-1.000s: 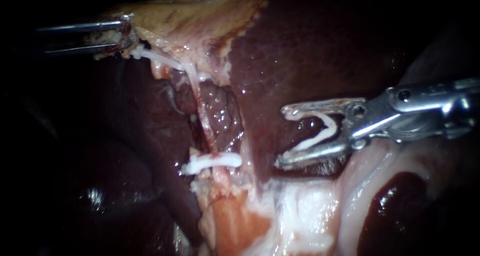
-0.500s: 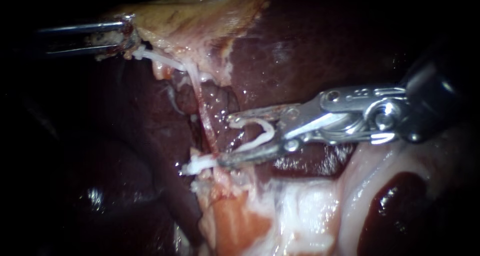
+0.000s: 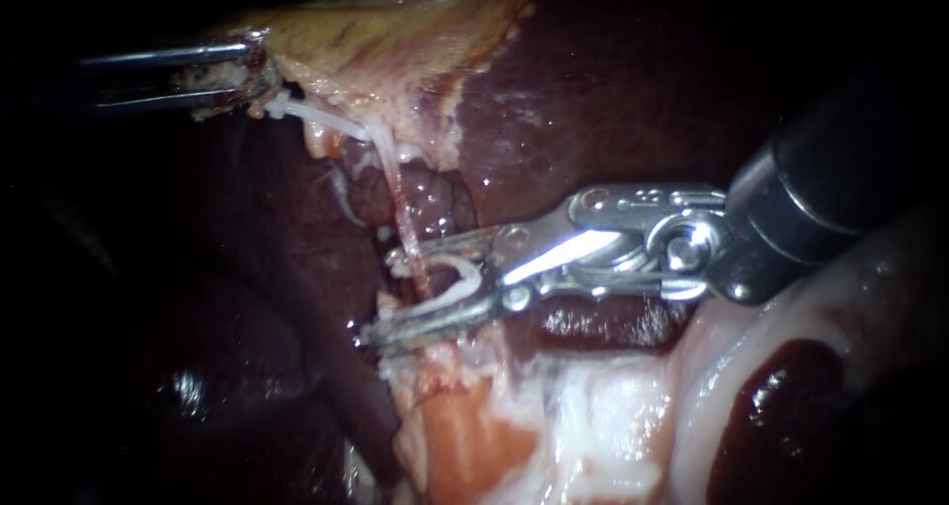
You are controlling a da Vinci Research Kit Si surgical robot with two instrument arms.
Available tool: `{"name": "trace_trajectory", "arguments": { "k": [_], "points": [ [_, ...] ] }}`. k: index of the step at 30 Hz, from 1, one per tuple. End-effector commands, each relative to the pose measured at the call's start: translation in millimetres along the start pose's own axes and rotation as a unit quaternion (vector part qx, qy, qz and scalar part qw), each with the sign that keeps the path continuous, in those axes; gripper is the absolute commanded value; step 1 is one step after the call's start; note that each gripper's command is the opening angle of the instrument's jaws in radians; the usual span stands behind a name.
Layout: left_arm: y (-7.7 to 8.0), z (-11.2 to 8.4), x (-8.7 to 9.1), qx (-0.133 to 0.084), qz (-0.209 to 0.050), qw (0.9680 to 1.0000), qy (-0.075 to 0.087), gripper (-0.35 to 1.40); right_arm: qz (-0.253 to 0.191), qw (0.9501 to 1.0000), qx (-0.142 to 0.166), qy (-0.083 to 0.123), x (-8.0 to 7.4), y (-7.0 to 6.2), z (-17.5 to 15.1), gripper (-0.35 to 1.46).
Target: Clipping second clip right tube
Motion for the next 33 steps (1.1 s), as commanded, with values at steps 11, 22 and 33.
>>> {"name": "trace_trajectory", "arguments": {
  "k": [11, 22, 33],
  "points": [
    [0.0, 0.0, 0.0, 0.0, 0.0, 1.0, 0.0, -0.35, 0.03, 0.9953, 0.072, 0.058, 2.4, -2.8, -0.2, 0.45],
    [-0.1, 0.2, -0.1, 0.0, 0.0, 1.0, 0.0, -0.35, 0.039, 0.9937, 0.08, 0.068, 3.0, -3.3, -0.2, 0.36],
    [-0.1, 0.3, -0.2, 0.001, 0.0, 1.0, 0.0, -0.35, 0.035, 0.994, 0.08, 0.065, 1.8, -3.3, 0.4, 0.21]
  ]
}}
